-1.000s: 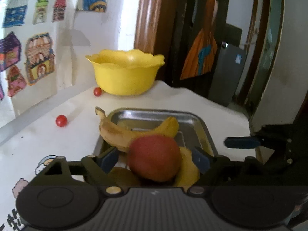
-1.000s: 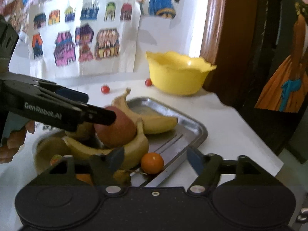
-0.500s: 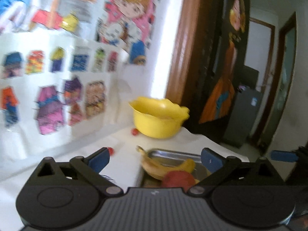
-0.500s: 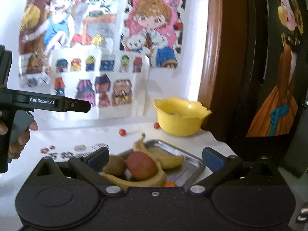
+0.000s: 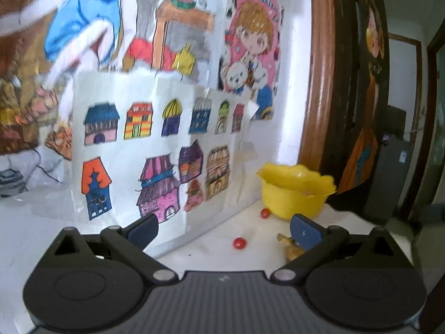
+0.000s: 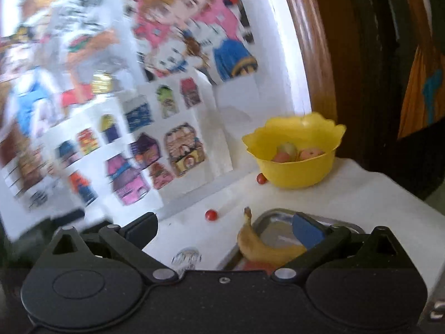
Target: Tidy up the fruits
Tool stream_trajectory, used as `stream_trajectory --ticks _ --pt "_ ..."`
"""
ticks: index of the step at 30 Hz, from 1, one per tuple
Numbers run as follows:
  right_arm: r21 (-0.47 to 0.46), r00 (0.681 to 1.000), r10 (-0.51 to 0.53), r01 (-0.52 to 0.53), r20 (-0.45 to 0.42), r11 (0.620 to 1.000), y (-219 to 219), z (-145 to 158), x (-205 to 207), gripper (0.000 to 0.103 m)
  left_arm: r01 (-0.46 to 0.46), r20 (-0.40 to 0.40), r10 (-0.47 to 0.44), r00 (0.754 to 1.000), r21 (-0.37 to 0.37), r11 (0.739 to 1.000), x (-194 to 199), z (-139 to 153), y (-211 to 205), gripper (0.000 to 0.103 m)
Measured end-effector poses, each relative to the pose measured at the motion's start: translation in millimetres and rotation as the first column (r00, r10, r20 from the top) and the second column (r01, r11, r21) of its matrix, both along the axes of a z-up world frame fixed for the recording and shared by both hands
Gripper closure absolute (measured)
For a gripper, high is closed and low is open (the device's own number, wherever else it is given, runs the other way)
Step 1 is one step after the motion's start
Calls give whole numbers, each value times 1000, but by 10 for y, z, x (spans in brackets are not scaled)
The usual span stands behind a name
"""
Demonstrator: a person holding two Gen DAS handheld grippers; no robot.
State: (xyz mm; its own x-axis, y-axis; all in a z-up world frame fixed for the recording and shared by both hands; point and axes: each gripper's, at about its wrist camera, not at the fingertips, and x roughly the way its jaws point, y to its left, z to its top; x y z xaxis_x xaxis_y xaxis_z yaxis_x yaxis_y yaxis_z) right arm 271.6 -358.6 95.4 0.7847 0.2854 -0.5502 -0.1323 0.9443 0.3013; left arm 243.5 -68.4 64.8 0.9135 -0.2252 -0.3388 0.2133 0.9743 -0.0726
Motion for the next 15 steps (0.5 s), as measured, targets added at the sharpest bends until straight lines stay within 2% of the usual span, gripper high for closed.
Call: stream_trajectory --ticks 7,11,15 --pt "-4 991 -56 56 -121 998 427 -341 1270 1 63 -21 -62 998 85 994 672 -505 -43 0" --pt "-46 979 -94 87 -180 995 619 -536 1770 6 114 -34 -111 993 134 984 999 -737 -149 0" --pt "-55 966 -121 111 -227 992 721 -739 2128 14 191 -55 -184 981 190 963 1257 -898 -266 0"
